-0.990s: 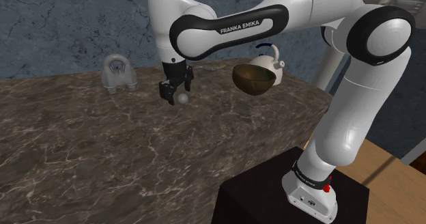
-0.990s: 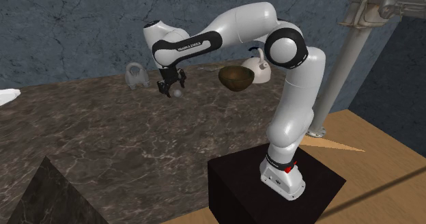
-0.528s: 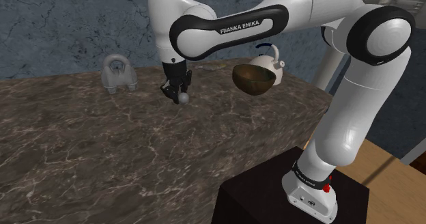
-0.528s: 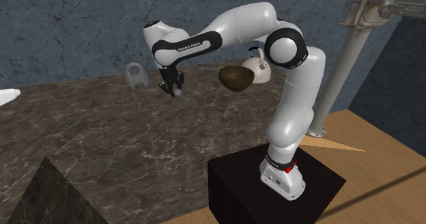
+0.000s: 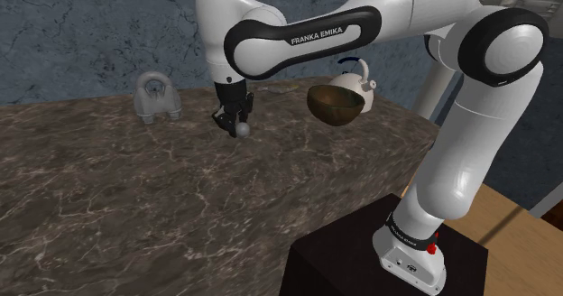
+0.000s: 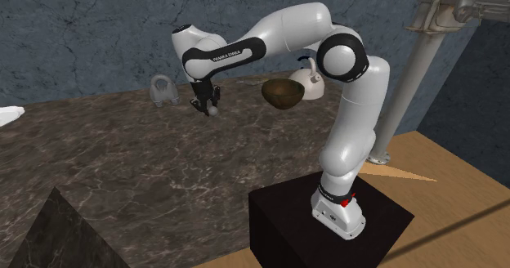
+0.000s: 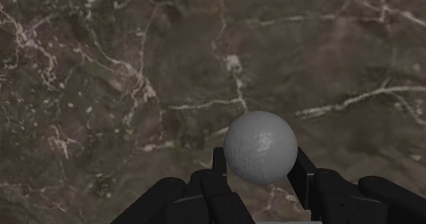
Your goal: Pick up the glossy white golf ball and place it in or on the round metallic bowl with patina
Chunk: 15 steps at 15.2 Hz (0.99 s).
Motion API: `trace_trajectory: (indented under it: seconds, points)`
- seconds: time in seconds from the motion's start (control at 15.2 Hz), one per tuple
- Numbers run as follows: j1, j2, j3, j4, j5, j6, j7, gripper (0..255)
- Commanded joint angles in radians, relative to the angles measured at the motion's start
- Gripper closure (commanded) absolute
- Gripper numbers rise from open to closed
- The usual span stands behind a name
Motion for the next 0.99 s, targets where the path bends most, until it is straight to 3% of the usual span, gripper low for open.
trace_trajectory:
  seconds: [0.0,0.92]
  points:
    - [0.0,-0.002,0.0,0.011,0.001,-0.013,-0.003,255]
    - [0.006,0.0,0.005,0.201,0.006,-0.199,-0.03,255]
